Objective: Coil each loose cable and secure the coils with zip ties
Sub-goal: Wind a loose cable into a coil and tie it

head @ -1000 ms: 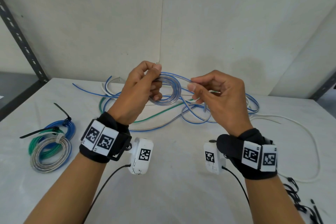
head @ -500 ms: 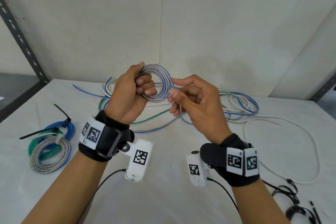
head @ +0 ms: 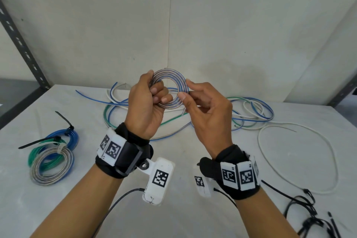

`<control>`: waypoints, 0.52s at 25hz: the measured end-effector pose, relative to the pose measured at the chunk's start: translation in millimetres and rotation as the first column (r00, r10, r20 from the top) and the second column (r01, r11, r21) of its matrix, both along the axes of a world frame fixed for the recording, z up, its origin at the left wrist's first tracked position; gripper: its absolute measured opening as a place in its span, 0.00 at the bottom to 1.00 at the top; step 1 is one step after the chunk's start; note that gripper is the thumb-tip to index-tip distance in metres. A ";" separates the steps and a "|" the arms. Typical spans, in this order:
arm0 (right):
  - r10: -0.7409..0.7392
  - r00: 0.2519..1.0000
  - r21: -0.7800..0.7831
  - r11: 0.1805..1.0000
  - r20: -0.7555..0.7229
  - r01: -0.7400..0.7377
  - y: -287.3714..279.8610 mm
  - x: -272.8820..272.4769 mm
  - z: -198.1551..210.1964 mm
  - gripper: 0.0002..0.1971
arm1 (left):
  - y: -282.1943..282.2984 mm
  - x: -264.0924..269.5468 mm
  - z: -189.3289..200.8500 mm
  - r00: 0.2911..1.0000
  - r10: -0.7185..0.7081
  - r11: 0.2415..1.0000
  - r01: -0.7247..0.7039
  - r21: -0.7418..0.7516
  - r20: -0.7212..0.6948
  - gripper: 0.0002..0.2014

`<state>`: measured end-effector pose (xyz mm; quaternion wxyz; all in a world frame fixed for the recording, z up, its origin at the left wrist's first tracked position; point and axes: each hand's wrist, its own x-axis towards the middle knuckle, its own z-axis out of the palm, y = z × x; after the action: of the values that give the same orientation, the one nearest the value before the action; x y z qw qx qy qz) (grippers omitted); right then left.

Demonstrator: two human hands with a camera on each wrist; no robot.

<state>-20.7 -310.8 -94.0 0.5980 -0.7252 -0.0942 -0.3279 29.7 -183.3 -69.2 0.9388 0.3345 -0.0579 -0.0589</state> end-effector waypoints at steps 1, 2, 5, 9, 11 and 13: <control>0.023 1.000 0.068 0.997 -0.004 -0.023 1.7 0.8 -1.2 0.11 | -1.8 -1.6 -0.1 1.000 0.030 1.000 -0.030 0.009 0.006 0.17; 0.032 0.999 0.121 0.992 0.000 -0.031 3.9 1.0 -2.4 0.11 | -3.5 -2.9 -0.3 0.998 0.059 0.998 -0.060 0.017 0.012 0.17; 0.055 0.998 0.237 0.970 0.037 -0.063 14.2 -1.6 -3.6 0.13 | -6.5 -7.7 -0.3 0.993 0.120 0.993 -0.120 0.011 0.025 0.16; 0.046 0.996 0.264 0.962 0.075 -0.064 16.7 -4.5 -0.2 0.15 | -13.2 -14.3 1.9 0.984 0.175 0.984 -0.174 -0.035 0.034 0.16; 0.035 0.996 0.263 0.963 0.079 -0.055 13.2 -2.7 -0.9 0.15 | -17.7 -18.2 1.3 0.979 0.201 0.979 -0.200 -0.028 0.034 0.16; 0.024 0.997 0.248 0.968 0.080 -0.043 11.6 -2.7 -1.3 0.15 | -21.5 -20.7 -1.5 0.976 0.215 0.977 -0.214 -0.016 0.037 0.15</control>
<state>-23.4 -299.2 -95.3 0.6861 -0.6294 -0.0872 -0.3542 9.0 -204.8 -70.7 0.9403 0.3342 -0.0398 0.0496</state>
